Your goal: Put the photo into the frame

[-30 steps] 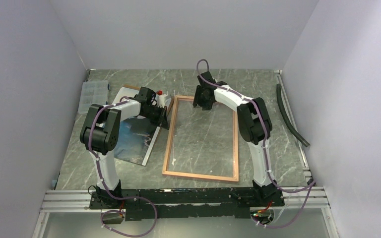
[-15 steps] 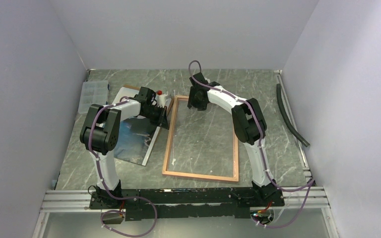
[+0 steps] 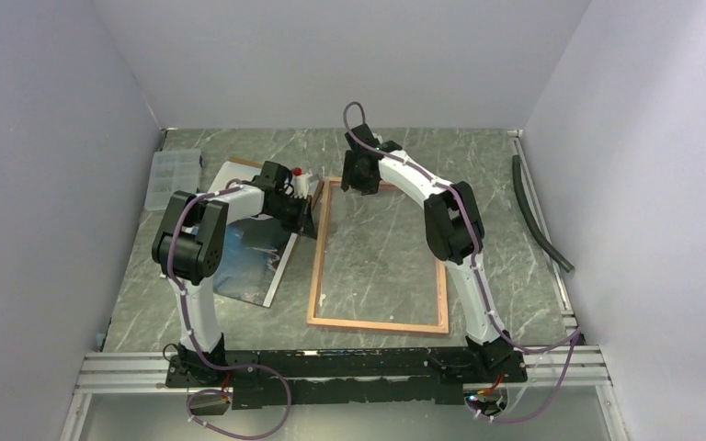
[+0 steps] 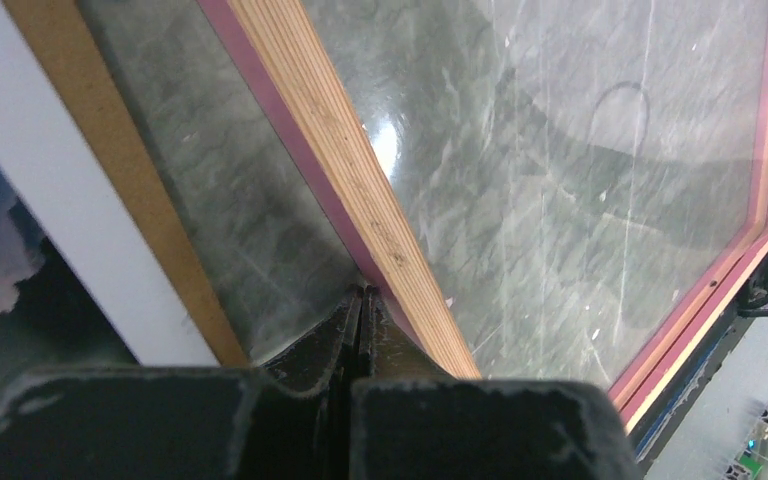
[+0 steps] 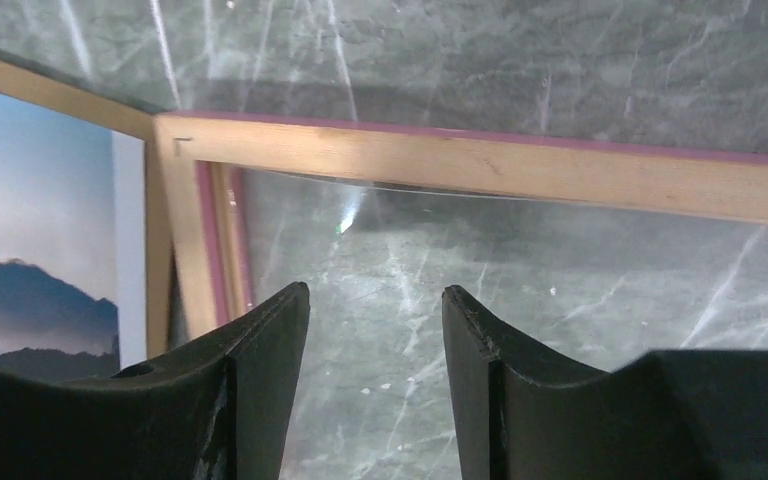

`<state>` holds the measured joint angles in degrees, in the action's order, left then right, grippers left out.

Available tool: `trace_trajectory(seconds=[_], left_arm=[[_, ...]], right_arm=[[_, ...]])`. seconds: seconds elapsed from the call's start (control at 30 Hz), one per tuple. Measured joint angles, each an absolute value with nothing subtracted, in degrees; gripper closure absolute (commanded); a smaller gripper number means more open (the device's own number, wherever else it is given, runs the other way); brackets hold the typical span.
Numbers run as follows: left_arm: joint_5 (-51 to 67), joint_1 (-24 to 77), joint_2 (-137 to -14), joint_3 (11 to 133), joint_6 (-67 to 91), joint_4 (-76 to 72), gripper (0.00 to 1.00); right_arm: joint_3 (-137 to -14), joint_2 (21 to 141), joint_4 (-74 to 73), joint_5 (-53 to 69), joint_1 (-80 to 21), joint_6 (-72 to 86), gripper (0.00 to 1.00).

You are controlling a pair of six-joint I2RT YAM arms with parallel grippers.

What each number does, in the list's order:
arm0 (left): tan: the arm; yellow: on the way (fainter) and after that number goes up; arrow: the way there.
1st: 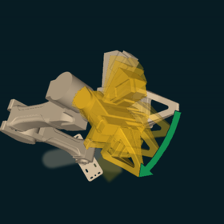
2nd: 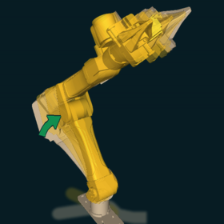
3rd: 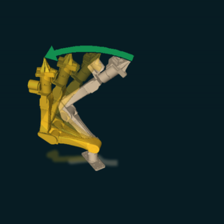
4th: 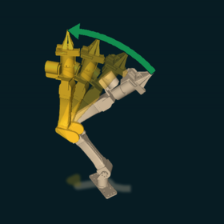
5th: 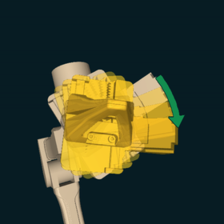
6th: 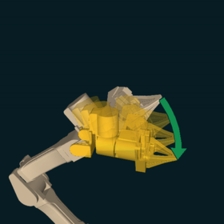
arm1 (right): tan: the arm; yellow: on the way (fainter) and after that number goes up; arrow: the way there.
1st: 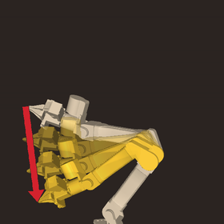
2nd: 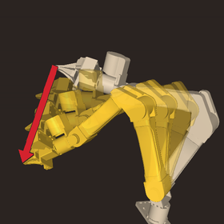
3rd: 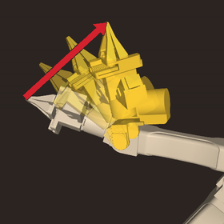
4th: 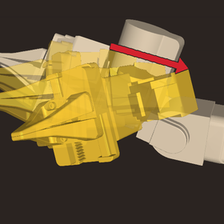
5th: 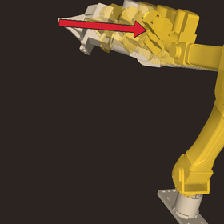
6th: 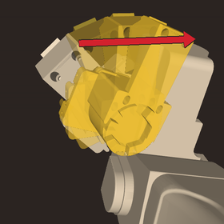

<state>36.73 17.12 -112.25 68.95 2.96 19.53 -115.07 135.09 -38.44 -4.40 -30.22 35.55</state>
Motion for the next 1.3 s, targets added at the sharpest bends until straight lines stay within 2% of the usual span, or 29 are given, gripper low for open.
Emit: trace_trajectory(seconds=[0.13,0.23,0.47,0.6,0.73,0.8,0.9,0.93,0.97,1.13,1.3], left_arm=[[36.7,18.2,-113.5,70.5,5.1,19.2,0.97],[36.8,17.9,-113.4,72.4,5.3,19.9,0.96],[36.8,12.5,-109.5,75.7,3.3,24.1,0.54],[37.6,12.1,-106.5,74.8,2.7,24.8,0.48],[37.7,15.5,-106.0,72.6,2.6,25.1,0.46],[37.7,16.9,-106.0,72.2,2.4,26.9,0.42],[37.5,17.0,-106.0,73.6,0.4,30.9,0.33],[37.3,16.3,-106.0,74.6,-0.4,32.4,0.23],[37.0,14.9,-105.9,76.4,-1.6,34.8,0.22],[32.3,4.3,-102.9,84.3,-8.8,41.7,0.19],[29.5,-10.7,-98.7,86.5,-16.4,48.2,0.21]], right_arm=[[-116.5,135.0,-39.0,-3.5,-29.7,34.9,0.35],[-113.7,133.2,-38.5,-2.5,-29.4,34.7,0.21],[-93.1,113.7,-38.0,-1.4,-26.7,34.6,0.01],[-79.1,98.0,-34.8,-0.8,-18.3,34.6,0.0],[-69.0,90.7,-32.8,-1.3,-9.3,34.6,0.0],[-65.5,89.8,-33.0,-1.5,-8.4,34.6,0.0],[-62.3,88.9,-33.6,-1.5,-11.9,35.2,0.0],[-62.3,88.8,-33.6,-1.4,-13.6,35.6,0.0],[-62.7,88.7,-33.3,-1.4,-16.0,36.2,0.0],[-71.1,91.9,-30.1,0.2,-29.5,41.0,0.01],[-86.9,106.0,-26.1,2.9,-39.1,44.4,0.02]])
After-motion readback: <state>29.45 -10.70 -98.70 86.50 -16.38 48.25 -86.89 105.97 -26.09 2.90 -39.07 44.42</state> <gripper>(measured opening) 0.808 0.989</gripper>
